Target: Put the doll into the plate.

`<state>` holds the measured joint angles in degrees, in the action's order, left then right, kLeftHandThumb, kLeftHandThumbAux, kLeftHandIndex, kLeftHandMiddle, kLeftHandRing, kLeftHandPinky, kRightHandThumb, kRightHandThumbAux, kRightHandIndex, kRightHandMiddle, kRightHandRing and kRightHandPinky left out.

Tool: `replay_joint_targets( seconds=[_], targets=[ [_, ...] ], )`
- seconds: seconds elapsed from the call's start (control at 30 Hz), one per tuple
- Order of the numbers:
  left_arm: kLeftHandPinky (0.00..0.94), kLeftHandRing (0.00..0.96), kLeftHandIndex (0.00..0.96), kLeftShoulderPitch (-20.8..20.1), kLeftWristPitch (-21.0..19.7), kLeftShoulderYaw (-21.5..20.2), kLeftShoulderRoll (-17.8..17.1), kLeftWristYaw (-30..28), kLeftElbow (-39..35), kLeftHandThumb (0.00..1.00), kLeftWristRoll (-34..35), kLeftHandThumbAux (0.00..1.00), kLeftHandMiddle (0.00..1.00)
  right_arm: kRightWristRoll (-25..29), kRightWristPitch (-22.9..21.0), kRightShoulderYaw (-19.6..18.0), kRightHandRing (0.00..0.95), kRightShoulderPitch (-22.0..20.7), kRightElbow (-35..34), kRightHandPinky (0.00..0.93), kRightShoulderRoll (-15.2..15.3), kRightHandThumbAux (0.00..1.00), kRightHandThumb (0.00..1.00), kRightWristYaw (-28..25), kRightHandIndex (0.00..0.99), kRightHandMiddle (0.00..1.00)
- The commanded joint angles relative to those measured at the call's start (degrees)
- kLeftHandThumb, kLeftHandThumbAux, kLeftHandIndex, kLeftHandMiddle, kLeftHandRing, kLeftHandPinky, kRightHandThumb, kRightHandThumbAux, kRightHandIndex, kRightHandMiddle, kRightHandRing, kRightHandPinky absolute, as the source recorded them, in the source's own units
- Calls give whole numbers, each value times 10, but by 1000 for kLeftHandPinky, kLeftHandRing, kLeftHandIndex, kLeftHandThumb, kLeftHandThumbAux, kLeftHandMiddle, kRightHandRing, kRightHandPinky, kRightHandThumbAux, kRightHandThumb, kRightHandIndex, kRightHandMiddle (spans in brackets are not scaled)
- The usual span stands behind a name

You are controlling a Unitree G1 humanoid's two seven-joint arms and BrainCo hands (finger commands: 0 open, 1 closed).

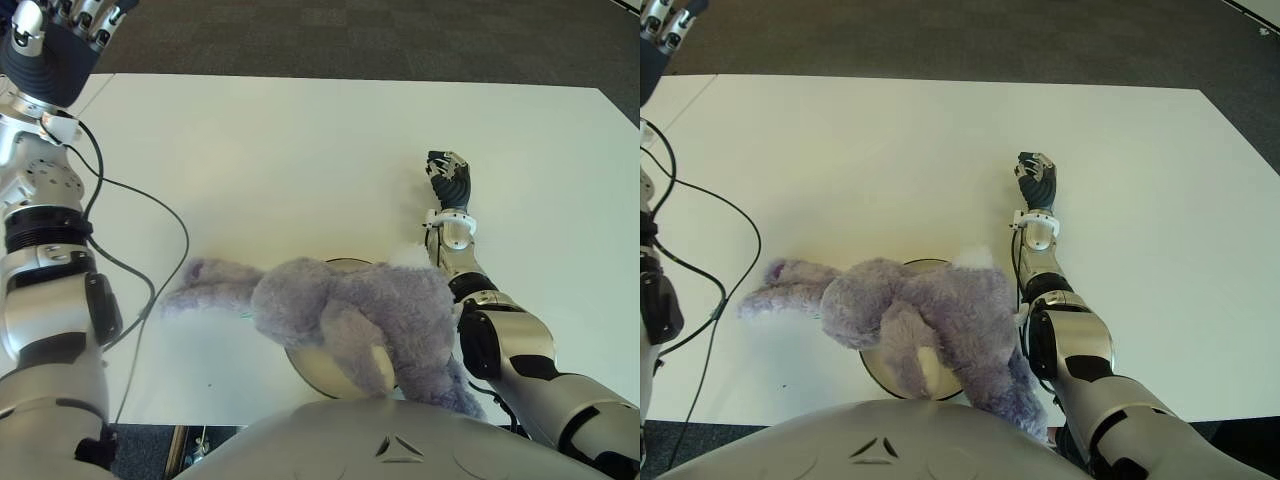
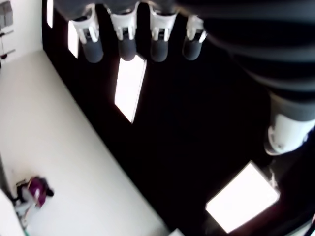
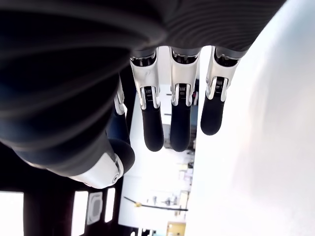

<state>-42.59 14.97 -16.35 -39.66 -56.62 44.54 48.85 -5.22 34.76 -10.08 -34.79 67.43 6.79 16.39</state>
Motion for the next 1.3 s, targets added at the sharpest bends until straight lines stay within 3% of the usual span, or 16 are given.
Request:
replay_joint_targets(
  seconds=[0.03, 0.3, 0.6, 0.9, 1.07, 1.3],
  targets=[
    [21, 9, 0, -7, 44, -41, 153, 204, 266, 107, -53, 583, 37, -9, -63, 5, 287, 150, 99, 273, -37, 745, 664, 3, 400, 302],
    [7, 1, 0, 30, 91, -4, 217, 298, 295, 11, -137, 727, 28, 0, -64, -3, 285, 150, 99, 274, -36, 744, 663, -8, 400, 294],
    [38, 1, 5, 62, 171, -21, 275, 381, 309, 0, -191, 807, 21, 1, -61, -5, 285, 151, 99, 278, -35, 744, 663, -11, 400, 296],
    [39, 5, 10, 91, 233, -45, 333, 404, 303, 0, -204, 820, 19, 7, -57, -10, 276, 152, 98, 259, -34, 744, 663, -25, 399, 292],
    [35, 2, 9, 126, 268, -46, 348, 413, 303, 0, -224, 807, 13, 13, -50, -17, 273, 154, 98, 262, -35, 744, 666, -33, 400, 291],
    [31, 1, 13, 162, 286, -45, 358, 411, 309, 0, -243, 768, 11, 18, -40, -24, 282, 156, 96, 258, -36, 744, 667, -38, 400, 304]
  ],
)
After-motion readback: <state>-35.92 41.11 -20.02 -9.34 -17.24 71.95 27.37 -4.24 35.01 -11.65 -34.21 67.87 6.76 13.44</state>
